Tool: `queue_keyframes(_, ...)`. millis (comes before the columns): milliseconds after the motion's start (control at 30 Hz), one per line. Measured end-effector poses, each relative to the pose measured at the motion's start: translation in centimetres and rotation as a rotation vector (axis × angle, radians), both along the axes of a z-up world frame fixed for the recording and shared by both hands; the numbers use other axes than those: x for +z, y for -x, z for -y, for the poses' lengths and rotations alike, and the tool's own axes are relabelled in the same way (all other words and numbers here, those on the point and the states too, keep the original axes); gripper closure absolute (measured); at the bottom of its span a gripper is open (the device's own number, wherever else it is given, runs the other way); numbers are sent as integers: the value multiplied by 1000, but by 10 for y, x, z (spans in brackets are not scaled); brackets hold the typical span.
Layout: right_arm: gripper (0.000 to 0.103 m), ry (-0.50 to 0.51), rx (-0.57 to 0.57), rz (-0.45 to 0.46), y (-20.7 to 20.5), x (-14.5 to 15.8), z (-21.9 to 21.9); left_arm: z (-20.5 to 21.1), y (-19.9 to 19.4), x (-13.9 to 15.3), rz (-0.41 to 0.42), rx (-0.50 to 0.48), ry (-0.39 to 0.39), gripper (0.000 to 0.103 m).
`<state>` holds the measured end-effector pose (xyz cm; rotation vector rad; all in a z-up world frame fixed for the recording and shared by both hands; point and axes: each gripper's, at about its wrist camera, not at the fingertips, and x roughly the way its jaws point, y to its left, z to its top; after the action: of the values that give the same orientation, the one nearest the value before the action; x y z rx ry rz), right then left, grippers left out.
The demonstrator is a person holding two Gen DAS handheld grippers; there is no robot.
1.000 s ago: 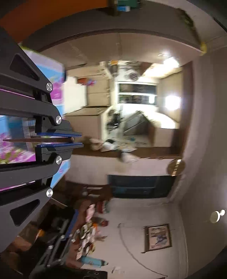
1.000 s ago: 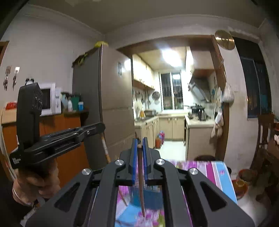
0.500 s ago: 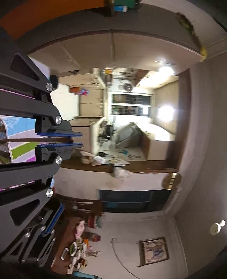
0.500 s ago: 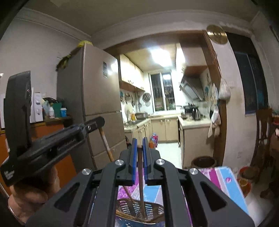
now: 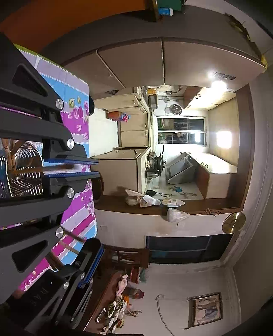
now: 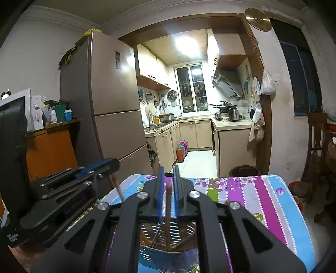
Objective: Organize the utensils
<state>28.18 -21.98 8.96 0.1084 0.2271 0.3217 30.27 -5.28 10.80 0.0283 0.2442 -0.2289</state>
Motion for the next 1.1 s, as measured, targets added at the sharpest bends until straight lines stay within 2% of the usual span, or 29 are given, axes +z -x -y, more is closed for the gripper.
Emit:
queue_keyframes(33, 85, -4, -9, 9, 5, 2, 3, 0, 4, 2, 8, 9, -3, 95)
queue_keyframes(167, 81, 2, -27, 53, 26, 15, 16, 1, 29, 19, 70, 59, -32, 95)
queue_keyframes(200, 70, 1, -33, 66, 33, 18, 20, 1, 41, 24, 91, 81, -41, 88)
queue_keyframes(233, 53, -4, -43, 88, 49, 21, 26, 0, 49, 26, 104, 99, -47, 69)
queue_keyframes(267, 42, -3, -55, 103, 59, 23, 29, 0, 61, 28, 123, 128, -57, 56)
queue_keyframes(300, 24, -2, -68, 125, 71, 24, 33, 0, 79, 29, 158, 169, -69, 25)
queue_keyframes(333, 14, 2, -79, 153, 86, 25, 37, -1, 95, 29, 192, 192, -77, 11)
queue_keyframes(400, 5, 22, -110, 208, 118, 24, 45, -1, 127, 25, 249, 218, -109, 5)
queue_keyframes(467, 5, 52, -158, 239, 147, 19, 50, 2, 153, 19, 276, 230, -152, 5)
queue_keyframes(533, 5, 68, -226, 234, 168, 14, 56, 2, 178, 14, 262, 228, -172, 5)
queue_keyframes(633, 5, 110, -264, 125, 193, 3, 60, -4, 209, 7, 217, 217, -140, 5)
queue_keyframes(700, 5, 103, -275, 118, 211, -3, 62, -6, 231, 2, 199, 175, -115, 5)
queue_keyframes(767, 5, 83, -296, 133, 229, -10, 65, -9, 250, -8, 189, 173, -89, 5)
queue_keyframes(933, 5, 37, -369, 106, 261, -32, 67, -12, 268, -44, 88, 174, -49, 5)
queue_keyframes(1000, 5, 36, -377, 85, 264, -40, 63, -8, 269, -61, 49, 182, -69, 5)
queue_keyframes(1100, 5, 89, -403, 65, 266, -50, 53, -4, 268, -79, 12, 197, -110, 5)
